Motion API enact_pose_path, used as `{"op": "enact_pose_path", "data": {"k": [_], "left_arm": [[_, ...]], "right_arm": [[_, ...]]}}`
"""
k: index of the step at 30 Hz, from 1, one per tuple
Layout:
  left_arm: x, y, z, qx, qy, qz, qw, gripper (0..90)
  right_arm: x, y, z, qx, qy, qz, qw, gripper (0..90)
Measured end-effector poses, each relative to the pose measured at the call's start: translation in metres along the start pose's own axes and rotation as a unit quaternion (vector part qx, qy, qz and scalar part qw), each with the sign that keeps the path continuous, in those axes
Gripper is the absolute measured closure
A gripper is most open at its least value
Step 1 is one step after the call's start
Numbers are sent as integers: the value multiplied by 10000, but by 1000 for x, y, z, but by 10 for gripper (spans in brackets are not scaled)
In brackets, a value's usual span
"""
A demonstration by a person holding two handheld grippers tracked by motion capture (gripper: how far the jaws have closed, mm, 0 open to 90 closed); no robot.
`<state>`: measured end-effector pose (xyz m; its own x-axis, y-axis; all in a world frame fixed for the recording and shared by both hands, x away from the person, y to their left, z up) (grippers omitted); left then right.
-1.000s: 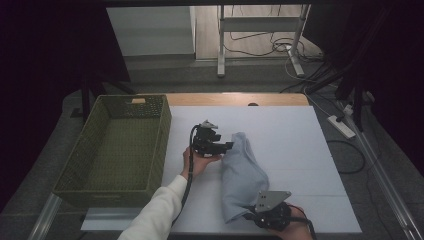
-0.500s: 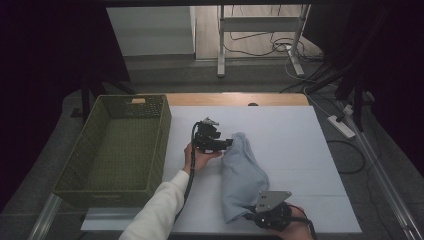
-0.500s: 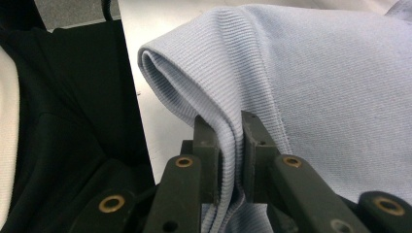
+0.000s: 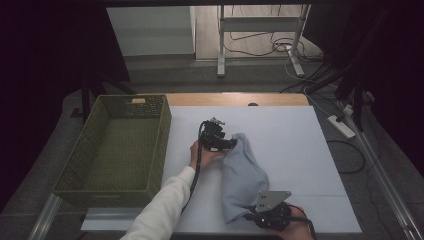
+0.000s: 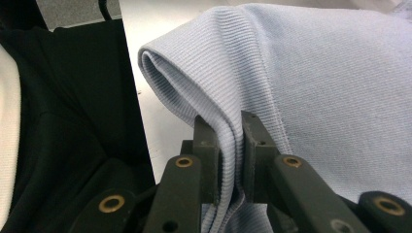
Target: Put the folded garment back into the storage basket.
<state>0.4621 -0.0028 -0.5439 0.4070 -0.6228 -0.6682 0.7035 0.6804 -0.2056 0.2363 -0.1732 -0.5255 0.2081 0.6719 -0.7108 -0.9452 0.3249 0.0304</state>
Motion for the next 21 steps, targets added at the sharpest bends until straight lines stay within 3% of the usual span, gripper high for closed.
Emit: {"op": "enact_pose_path", "data": {"k": [13, 21], "left_arm": [[14, -1, -1, 113, 174, -67, 9998, 360], [23, -9, -3, 208, 305, -248, 9990, 395]], "right_arm": [[1, 0, 0, 1, -13, 18, 10000, 789], [0, 0, 0, -7, 0, 12, 10000, 788]]}}
Point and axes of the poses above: each handheld gripper's, and its own axes: x roughly forward along the jaws, z roughly out of its top, y roughly to its left, the point moved 4 cm from there along x, roughly forward along the jaws, and after that the axes turned 5 degrees about x, right-handed, at the moved point
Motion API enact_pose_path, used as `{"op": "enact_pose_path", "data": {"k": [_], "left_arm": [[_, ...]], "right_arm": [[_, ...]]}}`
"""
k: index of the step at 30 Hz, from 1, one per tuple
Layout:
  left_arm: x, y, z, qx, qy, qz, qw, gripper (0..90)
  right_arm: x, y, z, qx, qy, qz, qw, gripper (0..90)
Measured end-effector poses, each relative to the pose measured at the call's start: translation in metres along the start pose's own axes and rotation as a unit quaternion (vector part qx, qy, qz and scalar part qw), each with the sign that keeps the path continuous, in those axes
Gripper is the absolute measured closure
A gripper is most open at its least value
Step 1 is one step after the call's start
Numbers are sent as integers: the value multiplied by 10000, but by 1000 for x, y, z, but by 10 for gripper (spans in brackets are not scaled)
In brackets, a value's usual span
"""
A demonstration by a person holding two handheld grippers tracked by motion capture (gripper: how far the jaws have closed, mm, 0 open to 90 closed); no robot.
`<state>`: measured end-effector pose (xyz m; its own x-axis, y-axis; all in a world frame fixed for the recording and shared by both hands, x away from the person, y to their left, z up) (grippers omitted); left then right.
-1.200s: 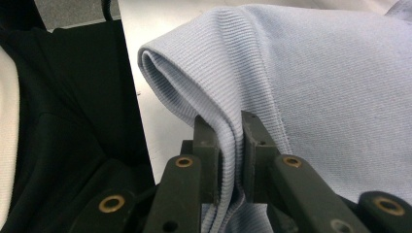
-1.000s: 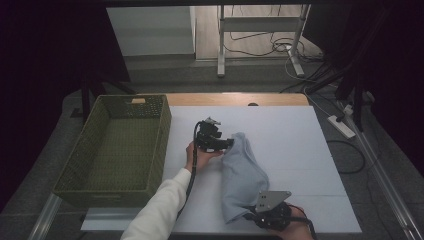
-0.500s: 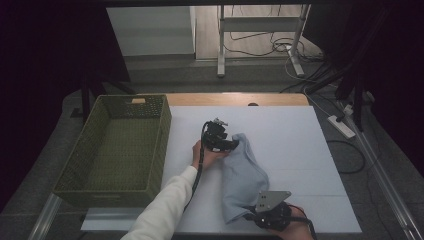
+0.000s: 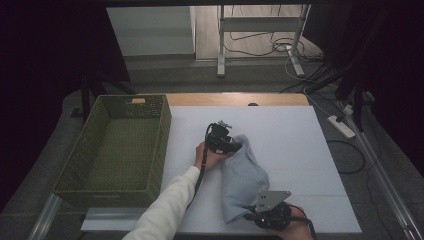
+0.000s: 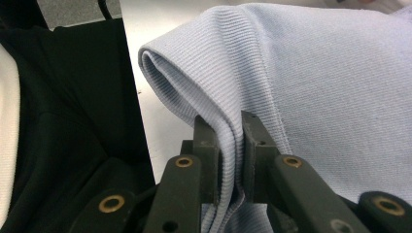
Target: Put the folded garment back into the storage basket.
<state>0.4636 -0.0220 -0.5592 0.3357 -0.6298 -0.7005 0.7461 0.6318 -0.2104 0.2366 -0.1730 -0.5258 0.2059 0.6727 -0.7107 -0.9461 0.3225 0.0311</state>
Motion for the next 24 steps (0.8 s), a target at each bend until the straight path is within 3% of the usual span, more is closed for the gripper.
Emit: {"op": "enact_pose_path", "data": {"k": [6, 14, 24], "left_arm": [[1, -2, -1, -17, -25, -189, 9998, 464], [3, -5, -4, -93, -44, -592, 9982, 714], [-3, -5, -1, -75, -157, -606, 9980, 785]], "right_arm": [[0, 0, 0, 1, -1, 3, 10000, 789], [0, 0, 0, 4, -4, -9, 10000, 789], [-2, 0, 1, -22, -55, -39, 10000, 789]]}}
Point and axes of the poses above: each handheld gripper's, and its own axes: x roughly forward along the jaws, z roughly out of its top, y roughly to its left, the point moved 4 cm from there along x, roughly forward along the jaws, and after that the axes turned 5 degrees about x, right-handed, at the moved point
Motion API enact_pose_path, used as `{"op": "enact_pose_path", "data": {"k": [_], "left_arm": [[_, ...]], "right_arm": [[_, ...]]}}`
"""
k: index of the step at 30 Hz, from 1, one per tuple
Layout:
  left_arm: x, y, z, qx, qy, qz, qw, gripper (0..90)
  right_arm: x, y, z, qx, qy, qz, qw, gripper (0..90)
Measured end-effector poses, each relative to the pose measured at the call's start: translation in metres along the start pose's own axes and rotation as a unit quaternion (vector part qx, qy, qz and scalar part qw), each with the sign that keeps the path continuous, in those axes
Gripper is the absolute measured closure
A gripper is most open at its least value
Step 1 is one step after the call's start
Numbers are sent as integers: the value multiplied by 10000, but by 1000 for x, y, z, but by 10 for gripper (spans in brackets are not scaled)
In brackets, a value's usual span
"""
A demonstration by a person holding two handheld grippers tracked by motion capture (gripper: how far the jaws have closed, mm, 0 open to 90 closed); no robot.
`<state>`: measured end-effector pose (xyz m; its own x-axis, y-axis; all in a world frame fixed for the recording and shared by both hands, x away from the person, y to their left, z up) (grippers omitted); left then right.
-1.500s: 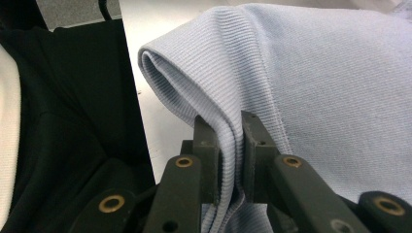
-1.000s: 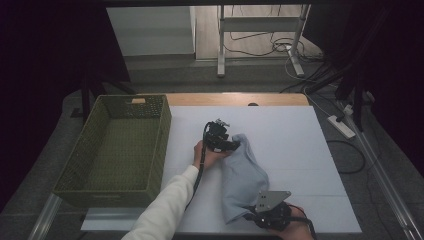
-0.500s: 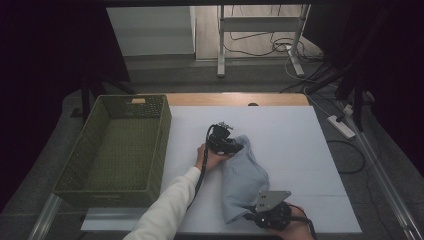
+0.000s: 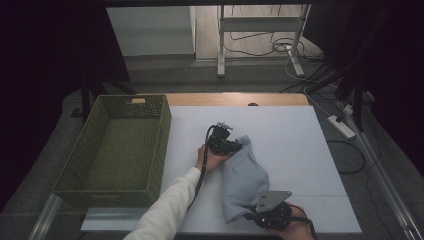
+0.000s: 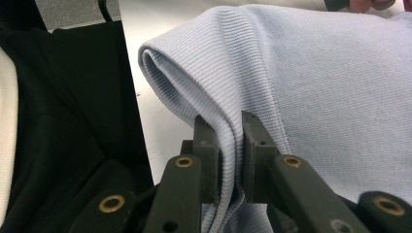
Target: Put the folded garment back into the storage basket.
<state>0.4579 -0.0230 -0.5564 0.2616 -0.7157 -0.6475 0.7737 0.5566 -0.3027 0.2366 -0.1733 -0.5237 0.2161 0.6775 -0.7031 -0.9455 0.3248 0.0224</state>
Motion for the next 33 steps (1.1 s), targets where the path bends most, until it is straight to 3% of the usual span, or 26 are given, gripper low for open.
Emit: {"op": "enact_pose_path", "data": {"k": [13, 33], "left_arm": [[-19, -4, 8, 81, -280, 42, 9996, 795], [-37, -6, 16, 97, -487, 69, 9987, 797]], "right_arm": [[-4, 0, 5, 12, -166, -75, 9998, 790], [-7, 0, 10, -1, -357, -149, 9993, 790]]}}
Point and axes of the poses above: each handheld gripper's, and its own axes: x roughly forward along the jaws, z roughly out of its top, y roughly to its left, the point moved 4 cm from there along x, roughly forward along the jaws, and after that the axes turned 5 degrees about x, right-handed, at the moved point
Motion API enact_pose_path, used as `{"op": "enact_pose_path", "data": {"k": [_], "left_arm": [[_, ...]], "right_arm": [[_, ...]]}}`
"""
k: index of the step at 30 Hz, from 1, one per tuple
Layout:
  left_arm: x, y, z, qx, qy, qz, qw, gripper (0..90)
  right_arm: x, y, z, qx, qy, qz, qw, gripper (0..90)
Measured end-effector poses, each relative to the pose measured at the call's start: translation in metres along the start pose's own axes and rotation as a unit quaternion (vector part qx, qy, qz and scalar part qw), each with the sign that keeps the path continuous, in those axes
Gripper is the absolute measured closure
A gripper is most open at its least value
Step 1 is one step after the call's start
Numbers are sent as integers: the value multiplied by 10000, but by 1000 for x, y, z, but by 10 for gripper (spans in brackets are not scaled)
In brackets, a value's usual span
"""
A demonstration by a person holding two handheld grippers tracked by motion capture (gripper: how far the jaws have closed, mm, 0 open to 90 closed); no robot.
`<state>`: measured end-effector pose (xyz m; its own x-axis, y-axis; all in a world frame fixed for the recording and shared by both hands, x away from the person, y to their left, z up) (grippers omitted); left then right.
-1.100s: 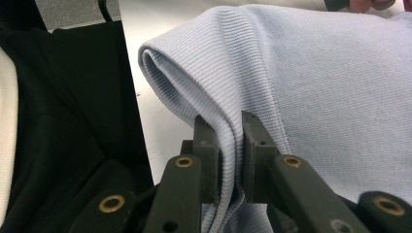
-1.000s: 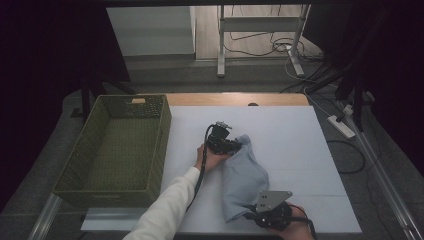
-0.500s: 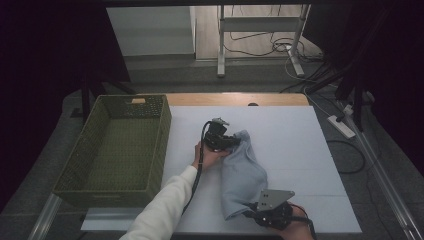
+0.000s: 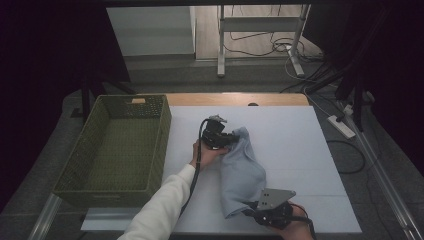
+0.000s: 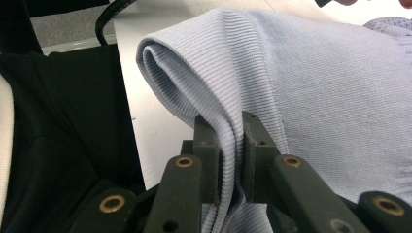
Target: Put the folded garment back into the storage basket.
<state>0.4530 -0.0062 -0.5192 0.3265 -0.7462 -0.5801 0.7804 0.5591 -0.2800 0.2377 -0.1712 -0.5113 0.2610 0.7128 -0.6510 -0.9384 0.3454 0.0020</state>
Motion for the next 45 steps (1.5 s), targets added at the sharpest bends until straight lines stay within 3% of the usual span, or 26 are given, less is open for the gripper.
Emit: {"op": "enact_pose_path", "data": {"k": [45], "left_arm": [[-38, 0, 11, 10, -288, 110, 9995, 798]], "right_arm": [[1, -6, 22, 45, -402, -153, 9991, 791]]}}
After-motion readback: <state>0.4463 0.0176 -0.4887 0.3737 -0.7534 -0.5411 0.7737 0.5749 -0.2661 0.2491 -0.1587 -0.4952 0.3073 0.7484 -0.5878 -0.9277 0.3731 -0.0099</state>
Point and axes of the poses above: each handheld gripper's, and its own axes: x roughly forward along the jaws, z roughly out of its top, y roughly to its left, the point moved 4 cm from there along x, roughly forward along the jaws, and after that the axes turned 5 degrees about x, right-handed, at the moved point
